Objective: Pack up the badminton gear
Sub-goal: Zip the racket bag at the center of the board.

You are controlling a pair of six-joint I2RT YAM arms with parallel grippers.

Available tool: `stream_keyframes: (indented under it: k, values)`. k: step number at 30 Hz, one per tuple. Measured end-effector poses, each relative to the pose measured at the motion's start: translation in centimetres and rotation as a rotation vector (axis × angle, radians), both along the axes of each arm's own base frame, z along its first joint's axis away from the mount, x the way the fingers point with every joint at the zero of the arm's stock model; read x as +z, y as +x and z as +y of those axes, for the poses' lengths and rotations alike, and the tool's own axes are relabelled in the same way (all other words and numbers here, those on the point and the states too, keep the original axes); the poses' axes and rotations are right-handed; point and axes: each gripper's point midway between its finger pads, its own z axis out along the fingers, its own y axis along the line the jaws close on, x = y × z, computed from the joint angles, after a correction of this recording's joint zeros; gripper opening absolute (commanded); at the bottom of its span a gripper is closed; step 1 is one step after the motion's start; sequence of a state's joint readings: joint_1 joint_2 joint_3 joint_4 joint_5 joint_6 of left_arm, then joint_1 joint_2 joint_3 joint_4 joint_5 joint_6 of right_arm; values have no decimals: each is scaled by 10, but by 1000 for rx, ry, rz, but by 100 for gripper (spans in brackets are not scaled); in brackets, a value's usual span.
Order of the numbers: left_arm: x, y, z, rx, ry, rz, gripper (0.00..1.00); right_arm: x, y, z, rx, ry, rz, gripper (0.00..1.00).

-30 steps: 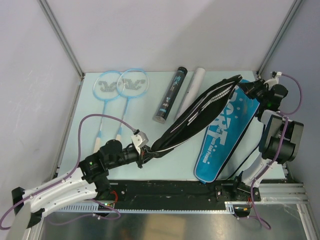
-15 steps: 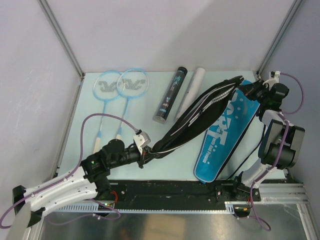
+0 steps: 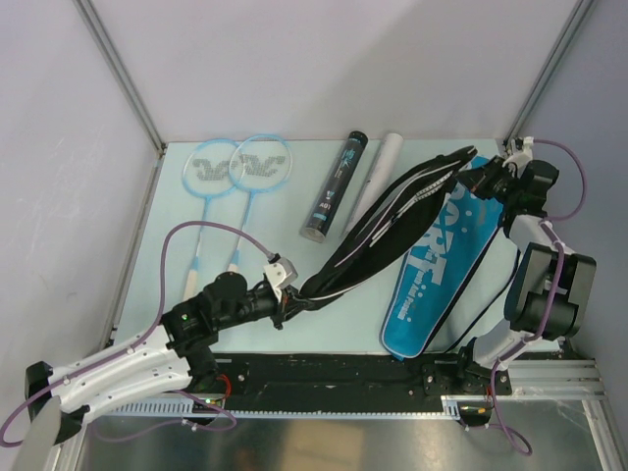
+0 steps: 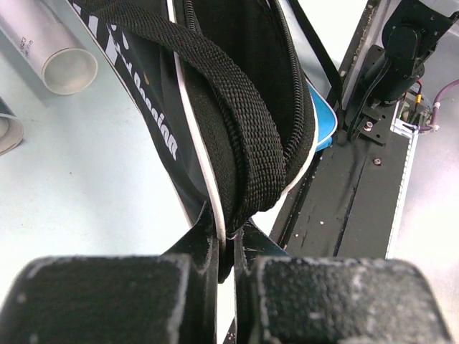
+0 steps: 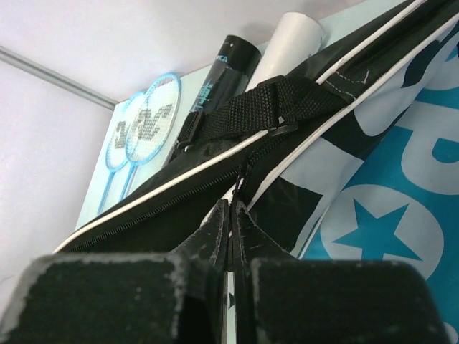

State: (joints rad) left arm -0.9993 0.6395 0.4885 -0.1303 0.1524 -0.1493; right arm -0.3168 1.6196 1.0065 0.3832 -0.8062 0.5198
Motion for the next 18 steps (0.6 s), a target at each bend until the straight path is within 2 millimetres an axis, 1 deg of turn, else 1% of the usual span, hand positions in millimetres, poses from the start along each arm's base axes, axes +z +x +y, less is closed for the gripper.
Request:
stream_keyframes:
  k: [5,9,11,14,18]
  values:
    - [-1,0,0,0,4,3,0,-3,-4,12,7,-33,25,0]
    - [-2,-1,0,-1,8,6,0,4,-19,32,21,-80,19,0]
    - [-3,-1,0,-2,10,7,0,9,-30,41,26,-101,19,0]
    - [-3,-1,0,-2,11,8,0,16,-42,48,15,-116,18,0]
    - [-5,-1,0,-2,17,12,0,11,-58,57,-13,-126,41,0]
